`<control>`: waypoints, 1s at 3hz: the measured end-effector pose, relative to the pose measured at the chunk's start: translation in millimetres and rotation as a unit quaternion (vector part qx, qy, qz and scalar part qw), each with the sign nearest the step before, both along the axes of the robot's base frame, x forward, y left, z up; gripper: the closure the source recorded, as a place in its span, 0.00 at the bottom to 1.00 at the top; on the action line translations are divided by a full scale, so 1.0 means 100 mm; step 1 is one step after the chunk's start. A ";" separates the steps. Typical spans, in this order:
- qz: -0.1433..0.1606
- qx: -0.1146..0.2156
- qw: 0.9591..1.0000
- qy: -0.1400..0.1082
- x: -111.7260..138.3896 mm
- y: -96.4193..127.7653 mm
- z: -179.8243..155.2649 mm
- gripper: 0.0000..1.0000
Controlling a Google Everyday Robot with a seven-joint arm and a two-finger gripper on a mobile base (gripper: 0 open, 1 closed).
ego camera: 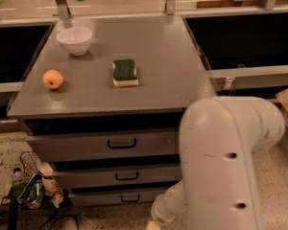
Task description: Open bottom drawer
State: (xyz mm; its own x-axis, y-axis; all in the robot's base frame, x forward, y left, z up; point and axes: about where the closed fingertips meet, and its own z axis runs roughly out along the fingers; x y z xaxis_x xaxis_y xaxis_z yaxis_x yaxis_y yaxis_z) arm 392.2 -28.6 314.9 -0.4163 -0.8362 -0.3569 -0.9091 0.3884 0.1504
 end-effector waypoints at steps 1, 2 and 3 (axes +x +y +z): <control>0.004 0.005 1.000 -0.020 0.13 0.11 0.01 0.00; 0.004 0.005 1.000 -0.019 0.12 0.10 0.01 0.00; -0.006 0.006 1.000 -0.018 0.16 0.14 -0.14 0.00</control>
Offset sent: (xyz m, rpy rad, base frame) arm 0.0134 0.0105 0.0013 0.0096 -0.0414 0.0085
